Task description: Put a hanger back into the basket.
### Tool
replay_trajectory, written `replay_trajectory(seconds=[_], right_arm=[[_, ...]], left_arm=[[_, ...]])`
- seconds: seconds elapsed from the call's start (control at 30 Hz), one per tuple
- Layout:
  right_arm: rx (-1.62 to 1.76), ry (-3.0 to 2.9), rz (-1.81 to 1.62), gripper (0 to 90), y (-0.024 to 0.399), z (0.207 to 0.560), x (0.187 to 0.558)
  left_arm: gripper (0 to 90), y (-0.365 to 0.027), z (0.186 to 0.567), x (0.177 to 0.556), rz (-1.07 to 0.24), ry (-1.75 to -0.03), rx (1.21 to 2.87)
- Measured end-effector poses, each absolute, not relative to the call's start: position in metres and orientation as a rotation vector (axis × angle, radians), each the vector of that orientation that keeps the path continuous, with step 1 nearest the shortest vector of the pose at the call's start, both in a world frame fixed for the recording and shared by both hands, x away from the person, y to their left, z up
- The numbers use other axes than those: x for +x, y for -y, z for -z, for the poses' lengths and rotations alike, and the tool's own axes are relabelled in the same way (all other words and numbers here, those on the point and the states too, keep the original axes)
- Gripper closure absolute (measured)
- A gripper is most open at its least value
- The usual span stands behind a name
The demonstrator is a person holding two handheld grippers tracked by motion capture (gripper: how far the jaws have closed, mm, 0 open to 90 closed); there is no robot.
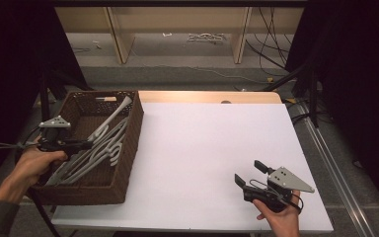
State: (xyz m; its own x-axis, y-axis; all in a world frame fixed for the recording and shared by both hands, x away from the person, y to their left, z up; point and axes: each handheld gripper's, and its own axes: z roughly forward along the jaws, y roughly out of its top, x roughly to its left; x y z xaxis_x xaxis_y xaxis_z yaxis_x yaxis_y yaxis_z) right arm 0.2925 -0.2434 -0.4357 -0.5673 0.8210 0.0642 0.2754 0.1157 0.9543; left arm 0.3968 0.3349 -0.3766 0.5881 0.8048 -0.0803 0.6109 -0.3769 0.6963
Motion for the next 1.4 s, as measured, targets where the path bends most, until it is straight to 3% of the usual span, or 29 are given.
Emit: replay_trajectory(seconds=[0.47, 0.83, 0.97, 1.07, 1.23, 1.4], right_arm=[[1.051, -1.922, -1.442, 20.1, 0.244, 0.434, 0.291], [1.052, -1.928, -1.443, 20.2, 0.244, 0.434, 0.291], [1.047, -1.922, -1.443, 20.3, 0.244, 0.434, 0.292], [1.052, -1.924, -1.442, 20.3, 0.244, 0.434, 0.291], [1.050, -1.922, -1.446, 20.3, 0.244, 0.434, 0.292], [1.050, -1.921, -1.444, 20.3, 0.244, 0.434, 0.291]], left_arm=[[82.0, -0.321, 0.396, 0.406, -0.388, -1.147, 2.176], [78.8, -0.308, 0.409, 0.409, -0.331, -1.136, 2.284], [73.8, -0.310, 0.407, 0.409, -0.338, -1.153, 2.253], [59.1, -0.312, 0.403, 0.408, -0.334, -1.175, 2.221], [43.8, -0.312, 0.390, 0.403, -0.375, -1.218, 2.146], [36.6, -0.311, 0.373, 0.395, -0.402, -1.176, 2.085]])
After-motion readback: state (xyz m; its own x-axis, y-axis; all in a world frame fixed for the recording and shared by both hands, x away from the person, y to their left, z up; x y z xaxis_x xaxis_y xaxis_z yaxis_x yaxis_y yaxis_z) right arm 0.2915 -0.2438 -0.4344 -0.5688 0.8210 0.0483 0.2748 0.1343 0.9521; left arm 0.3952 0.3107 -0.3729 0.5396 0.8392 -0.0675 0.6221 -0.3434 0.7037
